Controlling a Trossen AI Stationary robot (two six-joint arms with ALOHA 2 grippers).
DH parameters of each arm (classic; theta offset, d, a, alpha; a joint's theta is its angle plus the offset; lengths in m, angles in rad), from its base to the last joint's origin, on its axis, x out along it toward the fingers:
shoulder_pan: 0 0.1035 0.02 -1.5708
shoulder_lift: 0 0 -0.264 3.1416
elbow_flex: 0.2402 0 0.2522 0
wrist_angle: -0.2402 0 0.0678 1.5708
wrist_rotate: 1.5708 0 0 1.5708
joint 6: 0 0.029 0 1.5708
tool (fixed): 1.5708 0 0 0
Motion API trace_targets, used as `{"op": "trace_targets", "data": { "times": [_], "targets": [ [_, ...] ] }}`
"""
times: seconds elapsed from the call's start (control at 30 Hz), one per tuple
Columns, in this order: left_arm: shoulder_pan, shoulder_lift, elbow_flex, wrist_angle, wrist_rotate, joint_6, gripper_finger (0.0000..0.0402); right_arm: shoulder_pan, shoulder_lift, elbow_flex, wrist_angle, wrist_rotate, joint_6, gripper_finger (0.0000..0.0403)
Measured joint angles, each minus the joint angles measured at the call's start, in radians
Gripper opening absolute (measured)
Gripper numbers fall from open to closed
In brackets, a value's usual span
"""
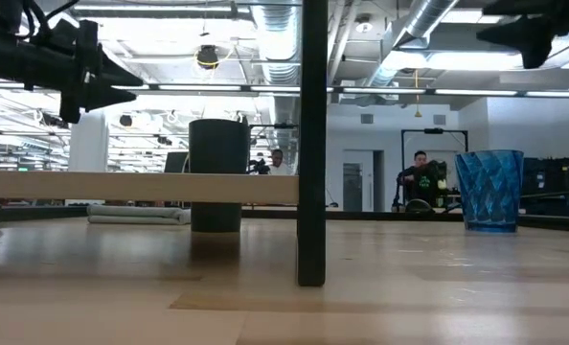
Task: Stack small to large cups/mugs on shelf
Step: Put the black cup on the shelf
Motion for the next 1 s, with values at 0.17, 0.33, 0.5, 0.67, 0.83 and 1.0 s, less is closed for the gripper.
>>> {"op": "trace_targets", "data": {
  "times": [0.17,0.33,0.5,0.67,0.83,1.0],
  "targets": [
    [0.0,0.0,0.0,0.0,0.077,0.027,0.0174,0.0,-0.01,0.0,-0.006,-0.035,-0.005,0.024],
    [0.0,0.004,0.0,0.039,0.167,0.029,0.0174,-0.002,-0.009,0.0,-0.023,-0.034,-0.027,0.024],
    [0.0,0.047,0.0,0.12,0.226,0.047,0.0174,-0.002,-0.008,0.0,-0.021,-0.033,-0.026,0.024],
    [0.0,0.067,0.0,0.119,0.103,0.055,0.0174,-0.002,-0.008,0.0,-0.022,-0.03,-0.03,0.024],
    [0.0,0.066,0.0,0.134,0.109,0.006,0.0174,-0.002,-0.008,0.0,-0.026,-0.03,-0.031,0.024],
    [0.0,0.069,0.0,0.155,0.254,0.0,0.0174,-0.002,-0.008,0.0,-0.03,-0.001,-0.031,0.024]
  ]
}}
